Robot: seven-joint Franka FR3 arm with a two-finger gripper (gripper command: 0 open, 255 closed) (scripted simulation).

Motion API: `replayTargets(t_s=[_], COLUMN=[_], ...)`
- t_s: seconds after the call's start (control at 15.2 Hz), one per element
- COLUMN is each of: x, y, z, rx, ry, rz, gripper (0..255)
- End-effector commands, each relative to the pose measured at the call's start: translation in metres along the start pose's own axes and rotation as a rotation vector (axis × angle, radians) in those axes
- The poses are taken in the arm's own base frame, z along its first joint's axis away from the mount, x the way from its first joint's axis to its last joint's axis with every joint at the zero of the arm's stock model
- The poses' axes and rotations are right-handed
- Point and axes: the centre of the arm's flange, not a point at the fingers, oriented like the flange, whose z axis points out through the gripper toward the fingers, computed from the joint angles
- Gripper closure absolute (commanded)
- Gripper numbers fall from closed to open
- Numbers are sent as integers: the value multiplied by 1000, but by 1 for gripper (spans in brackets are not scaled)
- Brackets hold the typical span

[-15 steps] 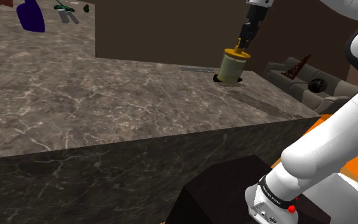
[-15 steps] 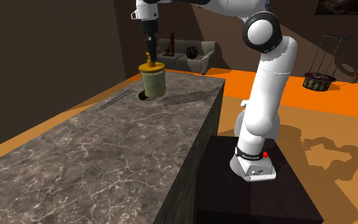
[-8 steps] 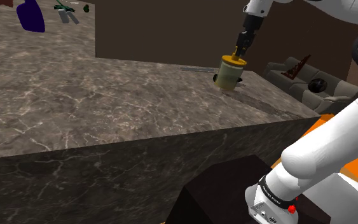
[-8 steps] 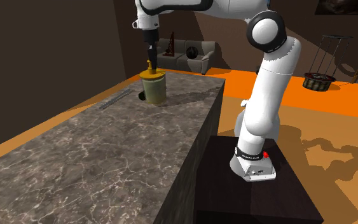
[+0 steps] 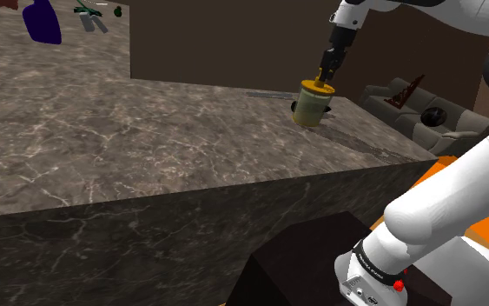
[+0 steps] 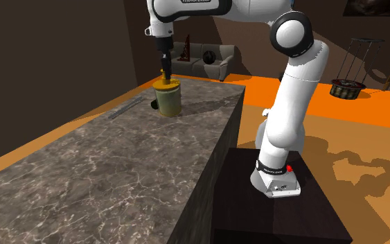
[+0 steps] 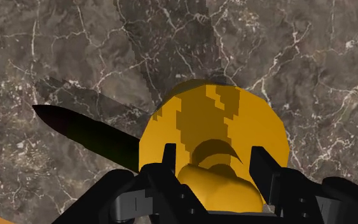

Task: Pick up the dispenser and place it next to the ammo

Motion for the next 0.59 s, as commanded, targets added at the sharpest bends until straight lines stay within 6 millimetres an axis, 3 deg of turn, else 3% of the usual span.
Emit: replayTargets(t_s=[0.0, 0.07, 0.4, 0.53], x=[0, 0, 0, 0], y=[0, 0, 0, 0], z=[0, 0, 0, -27], rx=[0, 0, 0, 0], ry=[1, 1, 1, 1], rz=[0, 0, 0, 0], gripper=[255, 0, 0, 0])
